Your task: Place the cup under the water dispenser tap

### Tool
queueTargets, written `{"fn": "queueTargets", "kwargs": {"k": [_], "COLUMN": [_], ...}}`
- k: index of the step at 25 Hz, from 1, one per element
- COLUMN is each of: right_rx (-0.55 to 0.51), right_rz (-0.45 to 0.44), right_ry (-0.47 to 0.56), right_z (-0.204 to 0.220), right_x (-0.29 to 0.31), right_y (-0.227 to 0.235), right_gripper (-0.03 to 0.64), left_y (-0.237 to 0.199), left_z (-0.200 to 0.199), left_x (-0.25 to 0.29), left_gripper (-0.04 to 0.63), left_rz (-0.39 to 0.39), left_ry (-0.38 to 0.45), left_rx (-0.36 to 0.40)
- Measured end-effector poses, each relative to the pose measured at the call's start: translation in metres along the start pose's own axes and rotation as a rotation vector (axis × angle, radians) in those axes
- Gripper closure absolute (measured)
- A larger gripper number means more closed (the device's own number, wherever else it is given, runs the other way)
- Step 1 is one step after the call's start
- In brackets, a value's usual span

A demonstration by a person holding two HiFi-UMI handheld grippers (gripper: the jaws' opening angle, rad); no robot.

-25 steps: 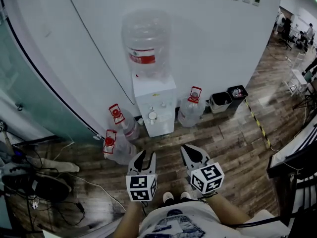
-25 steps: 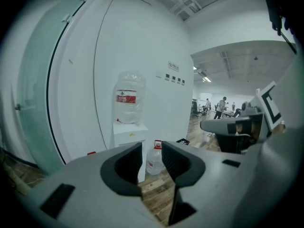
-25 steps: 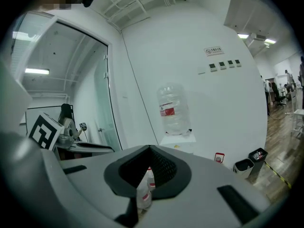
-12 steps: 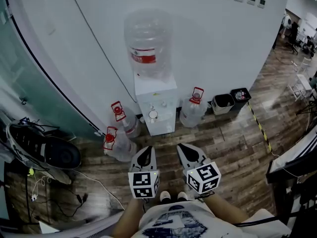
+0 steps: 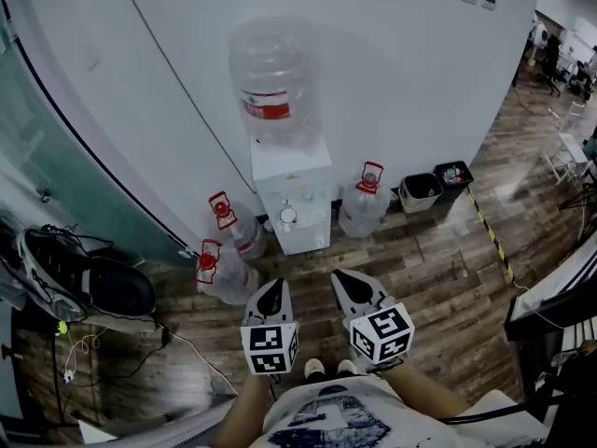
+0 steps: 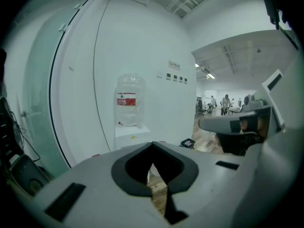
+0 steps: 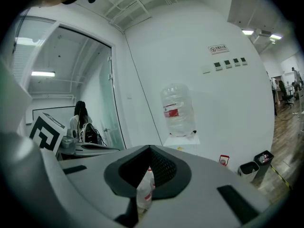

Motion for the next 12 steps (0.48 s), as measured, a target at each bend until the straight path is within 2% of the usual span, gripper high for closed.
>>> {"fn": "queueTargets", "kwargs": {"k": [12], "right_rx": [0.006], "right_rz": [0.008], "right_ry": [-0.014], "right_z": [0.005], "right_x": [0.006], "right_y": [0.008], "right_gripper": [0.597], "left_y": [0.001], "left_z": [0.005], "left_x": [0.012], "left_gripper": [0.546], "left_rz": [0.014], "left_ry": [-0.018], "left_rx": [-0.007]}}
Point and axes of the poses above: the fingertips, and each gripper's own axes: x forward along the fingers, y to its right, z out of its underside, the point moved 2 cm from there along -x, backward along the fingers, and after that the axes turned 2 degrees about z, right-handed, at the moved point
